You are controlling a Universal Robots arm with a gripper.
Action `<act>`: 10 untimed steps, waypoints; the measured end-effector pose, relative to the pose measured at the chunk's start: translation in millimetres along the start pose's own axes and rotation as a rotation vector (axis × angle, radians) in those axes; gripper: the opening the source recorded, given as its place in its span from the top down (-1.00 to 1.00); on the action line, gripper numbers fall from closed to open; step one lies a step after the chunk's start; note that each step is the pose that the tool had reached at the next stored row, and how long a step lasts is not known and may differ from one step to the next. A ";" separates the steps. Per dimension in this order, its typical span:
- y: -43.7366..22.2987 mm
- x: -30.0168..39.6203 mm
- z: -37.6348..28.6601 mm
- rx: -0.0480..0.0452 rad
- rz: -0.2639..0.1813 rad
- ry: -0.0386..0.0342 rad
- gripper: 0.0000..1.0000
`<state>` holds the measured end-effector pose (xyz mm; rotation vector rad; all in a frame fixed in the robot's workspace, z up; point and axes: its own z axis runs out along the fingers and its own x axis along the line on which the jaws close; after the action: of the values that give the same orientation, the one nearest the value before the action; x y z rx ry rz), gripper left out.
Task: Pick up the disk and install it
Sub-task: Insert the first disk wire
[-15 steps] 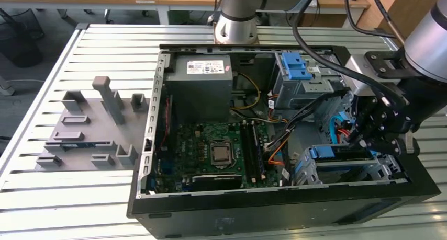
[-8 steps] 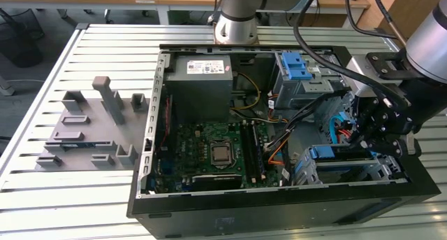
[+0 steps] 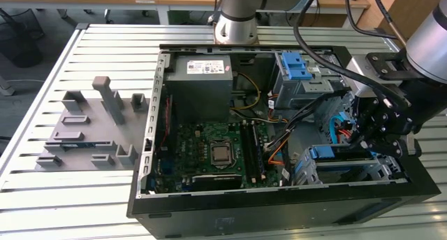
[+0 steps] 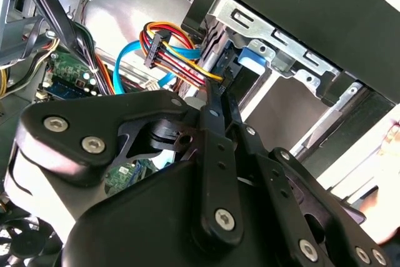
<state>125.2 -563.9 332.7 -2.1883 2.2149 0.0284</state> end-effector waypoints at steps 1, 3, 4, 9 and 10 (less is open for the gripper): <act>0.0 0.0 0.1 0.0000 0.000 -0.0005 0.66; 0.0 0.0 0.1 0.0000 0.000 -0.0010 0.66; 0.0 0.0 0.0 0.0000 0.000 -0.0011 0.66; 0.0 0.0 0.1 0.0000 0.001 -0.0026 0.66; 0.0 0.1 0.3 0.0000 0.001 -0.0029 0.66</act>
<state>125.2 -563.9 332.4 -2.1860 2.2142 0.0315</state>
